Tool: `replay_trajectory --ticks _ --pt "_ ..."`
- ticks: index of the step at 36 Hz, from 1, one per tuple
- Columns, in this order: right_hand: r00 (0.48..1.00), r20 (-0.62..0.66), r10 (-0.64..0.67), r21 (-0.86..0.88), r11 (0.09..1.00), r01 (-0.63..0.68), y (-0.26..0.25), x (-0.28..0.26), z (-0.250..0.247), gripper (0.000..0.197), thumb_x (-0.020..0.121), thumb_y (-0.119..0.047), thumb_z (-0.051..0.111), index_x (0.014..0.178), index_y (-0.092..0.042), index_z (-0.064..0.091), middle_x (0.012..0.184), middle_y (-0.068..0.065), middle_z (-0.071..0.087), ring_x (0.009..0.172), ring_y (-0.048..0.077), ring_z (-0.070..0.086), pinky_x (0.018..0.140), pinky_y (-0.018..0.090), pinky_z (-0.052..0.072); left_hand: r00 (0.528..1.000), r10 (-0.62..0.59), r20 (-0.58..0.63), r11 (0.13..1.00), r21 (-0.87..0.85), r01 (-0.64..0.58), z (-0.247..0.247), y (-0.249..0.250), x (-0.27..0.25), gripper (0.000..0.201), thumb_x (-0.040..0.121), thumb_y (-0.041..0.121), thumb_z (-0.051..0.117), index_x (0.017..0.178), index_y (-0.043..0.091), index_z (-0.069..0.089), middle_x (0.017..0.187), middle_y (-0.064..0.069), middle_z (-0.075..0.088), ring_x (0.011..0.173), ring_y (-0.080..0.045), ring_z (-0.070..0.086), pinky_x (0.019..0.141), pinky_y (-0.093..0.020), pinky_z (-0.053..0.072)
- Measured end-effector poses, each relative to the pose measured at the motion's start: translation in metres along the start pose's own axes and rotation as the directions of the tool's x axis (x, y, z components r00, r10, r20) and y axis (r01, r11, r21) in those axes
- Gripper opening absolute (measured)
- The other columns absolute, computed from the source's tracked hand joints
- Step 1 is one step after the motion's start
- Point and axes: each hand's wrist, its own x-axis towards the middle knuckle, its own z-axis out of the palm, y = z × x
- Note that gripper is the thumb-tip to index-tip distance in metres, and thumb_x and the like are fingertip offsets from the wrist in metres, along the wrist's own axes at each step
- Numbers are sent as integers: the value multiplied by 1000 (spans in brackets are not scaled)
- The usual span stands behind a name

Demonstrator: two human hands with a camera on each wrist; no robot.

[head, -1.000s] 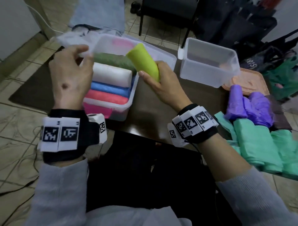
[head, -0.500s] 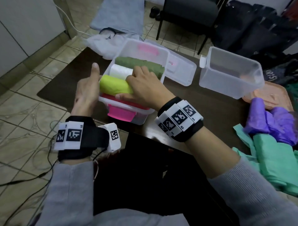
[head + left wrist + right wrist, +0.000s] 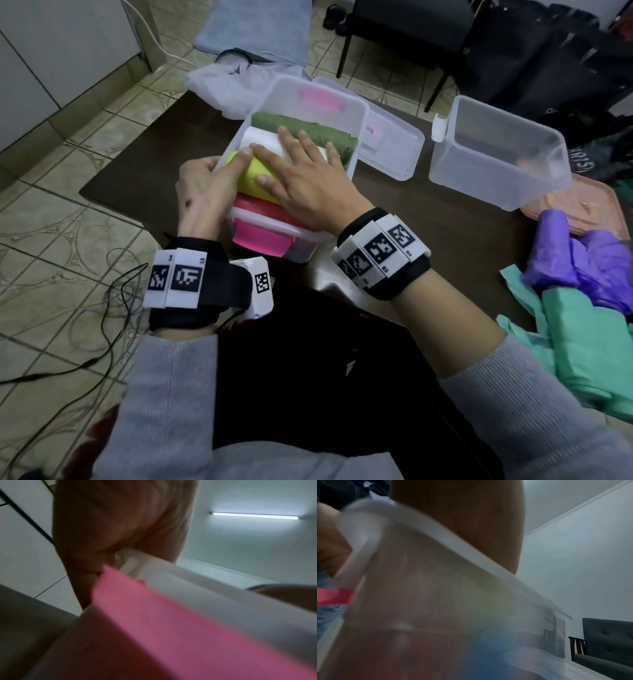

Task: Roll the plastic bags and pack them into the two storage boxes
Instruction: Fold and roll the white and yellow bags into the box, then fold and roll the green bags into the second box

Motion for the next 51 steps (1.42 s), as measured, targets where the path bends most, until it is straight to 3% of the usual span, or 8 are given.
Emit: replay_trajectory --ticks 11,15,22,30,35,40,45,51 --pt "1000 12 12 -43 999 -11 4 10 4 59 99 -53 23 151 -31 6 159 5 1 146 25 0 115 53 4 992 38 -118 992 120 -23 6 4 -3 43 83 47 64 111 16 68 92 0 61 83 -16 58 74 -23 44" --pt "1000 -3 7 -50 999 -7 5 9 7 59 98 -53 23 151 -32 6 159 4 1 146 25 0 115 53 4 990 49 -129 988 150 -29 7 4 -4 44 82 48 64 113 16 67 106 -6 67 93 -21 63 79 -27 49" --pt "998 -67 -5 -9 1000 4 6 7 10 58 98 -53 25 151 -32 10 159 3 5 147 23 0 115 51 2 988 107 -112 972 219 -81 7 3 -6 43 85 52 57 109 18 65 97 -2 63 95 -23 62 76 -28 44" --pt "948 -316 49 349 935 68 14 -6 8 50 100 -40 35 146 -22 31 157 4 19 147 21 6 117 42 3 928 347 -137 884 380 -274 13 6 -19 49 94 42 45 130 9 49 132 -11 52 125 -26 46 103 -36 36" --pt "850 -451 273 480 877 -28 46 -34 14 47 97 -38 36 136 -15 48 148 9 38 141 25 26 115 44 20 783 617 -81 759 327 -564 43 27 -49 34 95 25 47 123 7 53 126 -9 54 119 -19 47 91 -10 26" --pt "705 -507 495 468 846 -257 104 -80 18 39 96 -32 41 126 -12 56 132 9 52 126 24 43 106 42 34 641 748 170 626 137 -767 99 45 -99 29 93 16 49 118 6 59 120 -7 61 111 -17 55 87 -5 23" --pt "521 -430 737 365 670 -647 158 -140 18 35 92 -22 48 125 -14 55 130 11 50 123 28 41 100 37 32 594 611 524 643 110 -758 167 29 -122 34 95 23 49 126 11 53 129 -6 54 120 -18 50 99 -26 36" --pt "187 -296 937 318 281 -905 195 -209 26 42 89 -15 45 130 -7 46 138 21 36 131 36 29 102 45 30 559 350 752 544 323 -775 224 -5 -117 51 98 32 44 141 8 34 151 -15 28 139 -28 29 112 -37 25"
